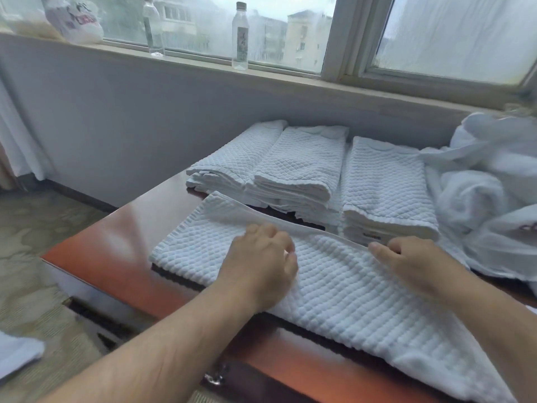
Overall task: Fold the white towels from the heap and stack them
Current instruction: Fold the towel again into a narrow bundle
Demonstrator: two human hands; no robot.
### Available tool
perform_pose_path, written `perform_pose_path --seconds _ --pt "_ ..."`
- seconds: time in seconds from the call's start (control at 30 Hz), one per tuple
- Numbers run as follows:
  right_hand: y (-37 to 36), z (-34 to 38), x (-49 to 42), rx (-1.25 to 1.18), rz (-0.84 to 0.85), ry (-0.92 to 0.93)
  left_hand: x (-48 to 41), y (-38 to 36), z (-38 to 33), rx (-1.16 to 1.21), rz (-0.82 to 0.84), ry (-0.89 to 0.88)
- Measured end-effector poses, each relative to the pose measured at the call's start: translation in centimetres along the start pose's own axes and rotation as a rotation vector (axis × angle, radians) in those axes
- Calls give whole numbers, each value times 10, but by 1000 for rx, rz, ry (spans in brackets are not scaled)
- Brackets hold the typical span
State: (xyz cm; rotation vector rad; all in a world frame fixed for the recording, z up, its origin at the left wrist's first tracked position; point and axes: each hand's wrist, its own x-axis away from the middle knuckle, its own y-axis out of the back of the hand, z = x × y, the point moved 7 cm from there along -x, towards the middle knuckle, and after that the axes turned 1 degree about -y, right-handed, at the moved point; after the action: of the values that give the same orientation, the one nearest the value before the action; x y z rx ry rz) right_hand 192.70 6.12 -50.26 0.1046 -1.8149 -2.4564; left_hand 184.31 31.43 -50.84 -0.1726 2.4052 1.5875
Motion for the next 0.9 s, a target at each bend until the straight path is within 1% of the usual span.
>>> perform_pose_path --seconds 0.07,0.13,0.2,0.27,0.3,0.37,0.5,0.57,0.63,0.67,0.77,0.8,0.83,0.9 --pt "6 -34 13 -32 -2 -56 0 -11 -32 121 32 -79" --pt "8 -58 25 -25 -42 -55 -1 -23 -58 139 63 -122" --pt "10 -68 32 10 -101 -17 1 -43 -72 49 166 -124" --pt "20 -67 34 76 -247 49 6 -60 -76 -64 260 -124" --pt "25 -65 35 101 -326 79 8 -64 -75 -99 279 -125" --pt "25 -64 37 141 -384 80 9 -67 -71 -131 294 -124" --pt "25 -83 46 147 -365 -11 11 -66 -70 -163 305 -133" --pt "34 -101 53 163 -307 -51 12 -66 -70 -180 321 -100" --pt "45 -124 64 127 -288 -91 8 -65 -85 -143 314 -63" --pt "50 -138 68 85 -271 -111 5 -66 -103 -115 285 -89" --pt "63 -176 81 -38 -164 -191 4 -75 -184 2 154 -305" --pt "67 -189 86 -62 -138 -225 5 -81 -209 49 138 -361" --pt "71 -204 93 -73 -134 -259 7 -88 -230 84 132 -403" --pt "79 -234 111 -53 -200 -308 8 -100 -258 97 121 -462"
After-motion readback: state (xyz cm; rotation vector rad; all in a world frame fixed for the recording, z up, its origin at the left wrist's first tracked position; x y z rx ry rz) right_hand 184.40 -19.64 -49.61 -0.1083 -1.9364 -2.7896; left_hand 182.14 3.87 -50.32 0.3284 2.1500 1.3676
